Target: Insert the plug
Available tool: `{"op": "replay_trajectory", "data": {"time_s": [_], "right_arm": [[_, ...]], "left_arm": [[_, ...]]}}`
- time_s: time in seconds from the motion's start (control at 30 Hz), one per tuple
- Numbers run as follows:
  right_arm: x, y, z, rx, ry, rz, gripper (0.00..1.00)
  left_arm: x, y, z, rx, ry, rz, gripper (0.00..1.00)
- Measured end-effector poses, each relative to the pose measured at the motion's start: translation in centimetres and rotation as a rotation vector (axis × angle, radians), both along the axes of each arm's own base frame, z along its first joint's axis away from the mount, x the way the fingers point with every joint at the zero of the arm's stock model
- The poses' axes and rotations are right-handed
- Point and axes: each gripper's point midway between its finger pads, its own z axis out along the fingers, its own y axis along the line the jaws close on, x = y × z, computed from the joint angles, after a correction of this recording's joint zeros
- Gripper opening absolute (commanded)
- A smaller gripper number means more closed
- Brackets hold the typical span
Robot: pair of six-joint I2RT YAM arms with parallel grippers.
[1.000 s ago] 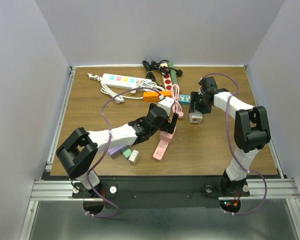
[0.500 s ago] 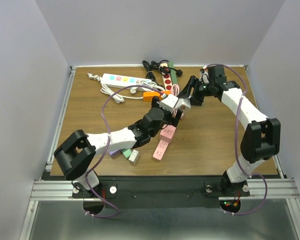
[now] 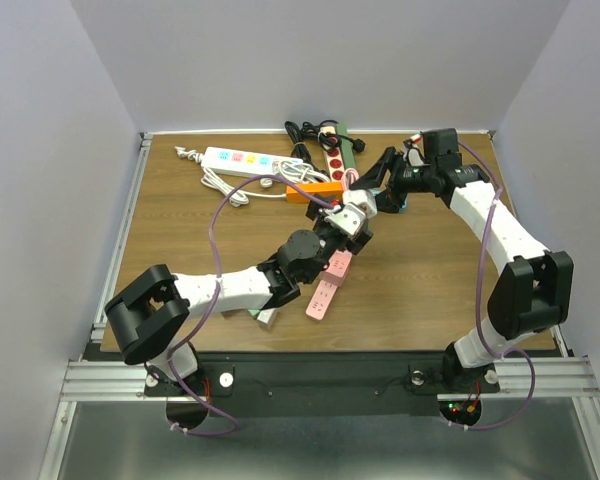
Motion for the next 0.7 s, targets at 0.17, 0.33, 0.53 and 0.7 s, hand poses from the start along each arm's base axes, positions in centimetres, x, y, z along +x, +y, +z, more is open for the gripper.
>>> {"op": "replay_trajectory", "data": {"time_s": [0.17, 0.33, 0.53, 0.7], "right_arm": [[-0.4, 0.2, -0.4, 0.029, 0.049, -0.007, 0.00], [-0.6, 0.4, -0.3, 0.053, 0.077, -0.016, 0.00], [-0.9, 0.6, 0.2, 0.083, 0.116, -0.029, 0.01], [-1.1, 0.7, 0.9, 0.100, 0.120, -0.033, 0.00]], "left_arm": [[-0.3, -0.1, 0.9, 0.031, -0.069, -0.004, 0.99], [-0.6, -0.6, 1.6, 0.055, -0.134, -0.001, 0.99], [-1.7, -1.6, 0.7, 0.125, -0.188, -0.019, 0.99], [-2.0, -1.3, 1.0, 0.147, -0.233, -0.006, 0.99]]}}
